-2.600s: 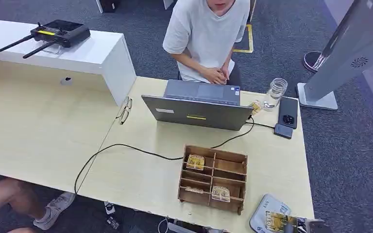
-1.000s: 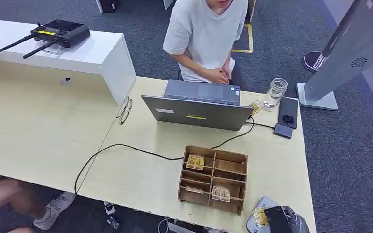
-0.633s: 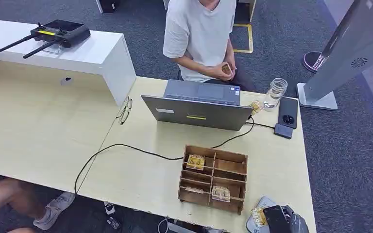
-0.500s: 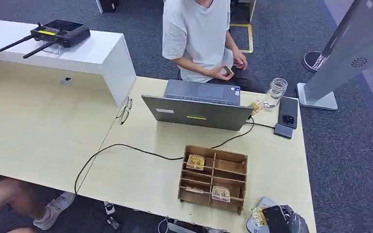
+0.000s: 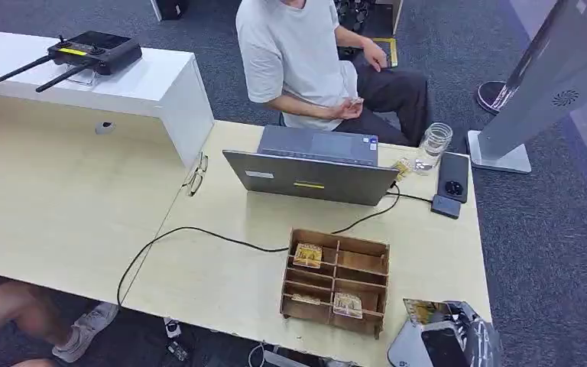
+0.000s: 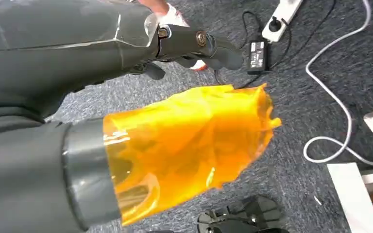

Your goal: Pass the card to the sensor for recognition and then transmit it.

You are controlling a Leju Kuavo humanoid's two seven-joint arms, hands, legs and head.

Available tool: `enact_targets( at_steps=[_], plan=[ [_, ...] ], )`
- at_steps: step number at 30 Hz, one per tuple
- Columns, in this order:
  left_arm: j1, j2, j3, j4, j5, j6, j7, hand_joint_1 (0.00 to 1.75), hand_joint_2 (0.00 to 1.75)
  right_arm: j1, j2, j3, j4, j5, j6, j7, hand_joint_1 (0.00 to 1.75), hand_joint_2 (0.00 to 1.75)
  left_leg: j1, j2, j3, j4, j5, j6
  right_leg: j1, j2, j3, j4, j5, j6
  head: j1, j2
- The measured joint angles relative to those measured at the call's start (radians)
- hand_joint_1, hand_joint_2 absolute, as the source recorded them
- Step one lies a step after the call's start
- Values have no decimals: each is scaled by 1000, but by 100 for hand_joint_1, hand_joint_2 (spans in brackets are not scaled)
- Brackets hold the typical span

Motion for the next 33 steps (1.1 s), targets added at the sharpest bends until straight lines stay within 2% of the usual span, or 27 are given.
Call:
enact_targets(
  at_steps=[7,14,21,33],
  plan=[
    [0,-6,13,0,4,0,0,0,0,6,7,-13,-135,45,-9,-85,175,175,0,0,0,0,0,0,0,0,0,0,0,0,0,0],
    [-5,-10,14,0,-14,-8,0,0,0,-14,21,-13,-207,65,-13,-156,175,175,0,0,0,0,0,0,0,0,0,0,0,0,0,0],
    [-21,-12,9,0,-46,-30,12,0,0,-84,56,-11,-208,78,17,-213,175,175,0,0,0,0,0,0,0,0,0,0,0,0,0,0],
    [-49,-12,-24,0,-91,-63,36,0,0,-232,122,37,-128,118,73,-222,175,175,0,0,0,0,1,-1,0,0,0,1,0,0,0,0]
  ],
)
